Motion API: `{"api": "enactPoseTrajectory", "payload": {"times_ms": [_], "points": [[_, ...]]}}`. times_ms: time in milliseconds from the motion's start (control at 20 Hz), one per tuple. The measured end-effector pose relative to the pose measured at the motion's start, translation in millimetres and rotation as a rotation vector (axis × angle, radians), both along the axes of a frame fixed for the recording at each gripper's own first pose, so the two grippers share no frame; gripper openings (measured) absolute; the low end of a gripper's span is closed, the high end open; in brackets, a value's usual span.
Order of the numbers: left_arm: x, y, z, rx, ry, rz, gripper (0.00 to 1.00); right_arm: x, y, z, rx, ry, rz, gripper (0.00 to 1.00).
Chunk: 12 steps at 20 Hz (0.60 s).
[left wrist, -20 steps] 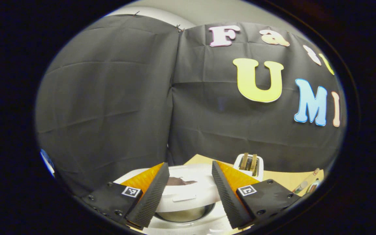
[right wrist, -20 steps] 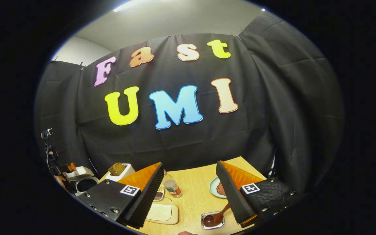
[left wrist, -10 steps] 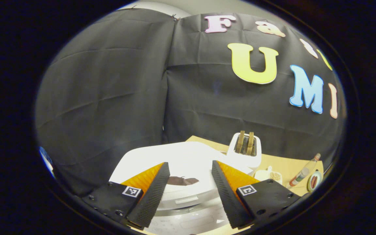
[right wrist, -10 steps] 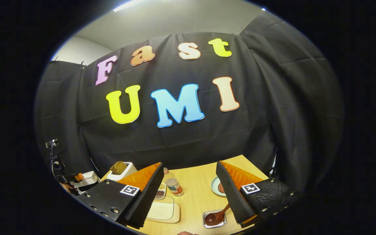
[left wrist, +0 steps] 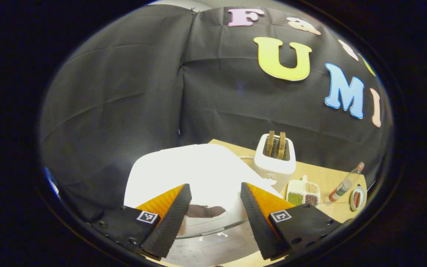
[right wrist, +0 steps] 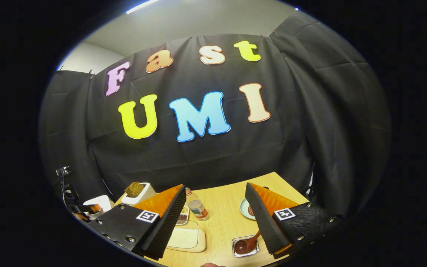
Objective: Close the left gripper, press the button to open the rice cooker; take a wooden spoon from the chopstick holder with the right hand, scoop a spoonful of rice and pour it into the rice cooker, then put the wooden spoon back into the chopstick holder.
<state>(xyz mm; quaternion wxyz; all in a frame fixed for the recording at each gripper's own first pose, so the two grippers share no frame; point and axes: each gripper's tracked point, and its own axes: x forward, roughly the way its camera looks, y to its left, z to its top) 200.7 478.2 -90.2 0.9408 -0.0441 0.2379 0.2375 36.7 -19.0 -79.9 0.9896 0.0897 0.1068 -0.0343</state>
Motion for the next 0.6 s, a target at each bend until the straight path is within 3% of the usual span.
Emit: {"api": "enactPoseTrajectory", "payload": {"times_ms": [600], "points": [[-1.4,3.7,-12.4,0.026,0.049,-0.029,0.94,-5.5,3.0,-8.1,0.010,0.019,0.013,0.98]]}}
